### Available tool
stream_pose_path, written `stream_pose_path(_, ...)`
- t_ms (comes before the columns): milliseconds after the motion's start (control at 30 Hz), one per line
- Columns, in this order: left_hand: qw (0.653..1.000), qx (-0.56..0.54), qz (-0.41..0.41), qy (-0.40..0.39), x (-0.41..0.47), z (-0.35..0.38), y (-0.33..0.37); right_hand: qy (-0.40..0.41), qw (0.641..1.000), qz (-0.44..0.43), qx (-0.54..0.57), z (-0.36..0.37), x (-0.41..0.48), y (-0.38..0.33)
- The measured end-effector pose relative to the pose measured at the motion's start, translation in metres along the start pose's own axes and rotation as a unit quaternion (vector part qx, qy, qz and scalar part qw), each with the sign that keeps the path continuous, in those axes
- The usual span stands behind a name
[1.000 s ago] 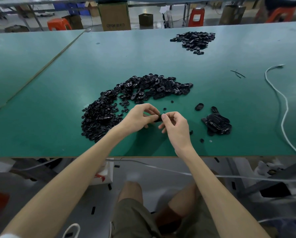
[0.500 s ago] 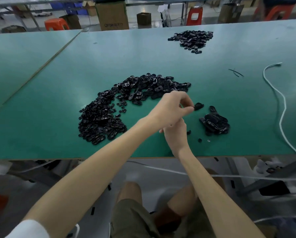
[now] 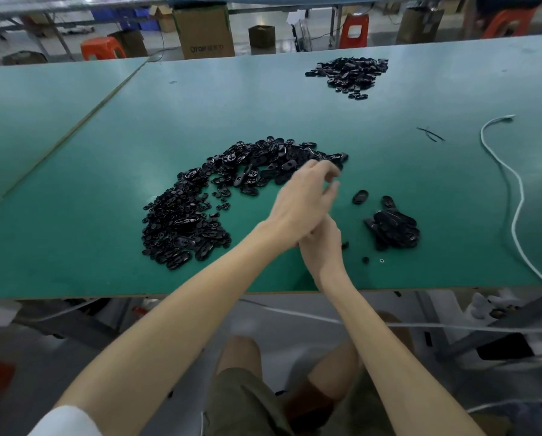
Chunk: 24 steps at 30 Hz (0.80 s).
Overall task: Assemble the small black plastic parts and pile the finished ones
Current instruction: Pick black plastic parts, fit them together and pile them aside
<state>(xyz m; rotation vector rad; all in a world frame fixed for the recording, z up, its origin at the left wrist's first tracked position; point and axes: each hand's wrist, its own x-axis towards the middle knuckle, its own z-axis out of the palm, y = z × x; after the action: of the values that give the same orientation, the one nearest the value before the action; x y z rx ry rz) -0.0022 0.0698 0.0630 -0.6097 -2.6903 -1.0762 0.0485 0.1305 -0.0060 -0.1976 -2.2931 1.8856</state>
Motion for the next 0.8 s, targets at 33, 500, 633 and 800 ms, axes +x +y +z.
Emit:
stream_pose_path(33, 0.999, 0.024, -0.025, -0.001, 0.001, -0.009, -0.014, 0.001, 1.0, 0.007, 0.004, 0.002, 0.002, 0.001)
stream_pose_path(500, 0.927, 0.341, -0.157, 0.023, -0.017, -0.064, -0.137, 0.002, 0.999, -0.011, 0.035, 0.002, 0.001, 0.001)
stream_pose_path(633, 0.935, 0.337, -0.102, 0.034, -0.017, -0.065, -0.133, 0.002, 0.999, -0.015, 0.033, 0.002, 0.001, 0.001)
stream_pose_path(800, 0.941, 0.333, -0.064, -0.001, -0.017, -0.057, -0.13, 0.002, 0.999, -0.015, 0.031, 0.002, 0.002, 0.002)
